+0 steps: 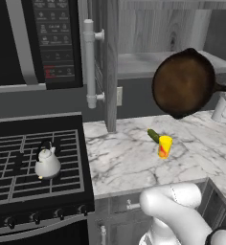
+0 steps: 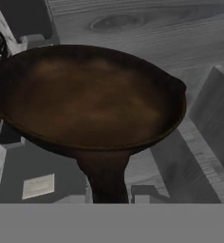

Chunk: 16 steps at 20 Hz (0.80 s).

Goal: Pick the pan from the cabinet and place it on the stove. Then turn on the stove burner for the pan.

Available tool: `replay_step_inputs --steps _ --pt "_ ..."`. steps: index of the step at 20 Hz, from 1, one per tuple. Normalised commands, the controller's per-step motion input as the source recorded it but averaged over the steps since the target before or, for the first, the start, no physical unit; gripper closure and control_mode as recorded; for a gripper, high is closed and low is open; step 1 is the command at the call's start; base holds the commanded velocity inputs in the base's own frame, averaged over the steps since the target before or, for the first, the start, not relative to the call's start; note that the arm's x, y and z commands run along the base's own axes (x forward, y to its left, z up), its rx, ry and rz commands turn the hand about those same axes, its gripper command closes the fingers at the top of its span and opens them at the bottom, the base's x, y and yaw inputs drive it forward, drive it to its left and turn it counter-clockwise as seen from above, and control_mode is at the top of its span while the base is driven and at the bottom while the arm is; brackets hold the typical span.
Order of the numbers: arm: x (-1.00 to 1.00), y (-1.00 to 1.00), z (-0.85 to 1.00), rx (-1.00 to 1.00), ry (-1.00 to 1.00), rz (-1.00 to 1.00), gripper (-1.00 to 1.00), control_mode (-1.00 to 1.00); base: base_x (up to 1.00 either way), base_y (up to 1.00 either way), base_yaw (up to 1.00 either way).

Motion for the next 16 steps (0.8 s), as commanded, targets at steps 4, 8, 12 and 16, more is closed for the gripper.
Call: replay_step_inputs --steps 4,8,12,16 --pt "-0.46 -0.01 -0.18 -0.01 0.00 -0.02 1.00 -1.00 0.00 0.00 0.00" --pt "-0.48 0.00 -0.20 -0.01 0.00 0.00 1.00 -1.00 0.00 0.00 0.00" --pt "-0.48 0.00 -0.24 -0.03 0.00 0.00 1.00 -1.00 0.00 0.00 0.00" --pt "-0.45 0.00 -0.22 -0.03 0.01 0.00 1.00 -1.00 0.00 0.00 0.00"
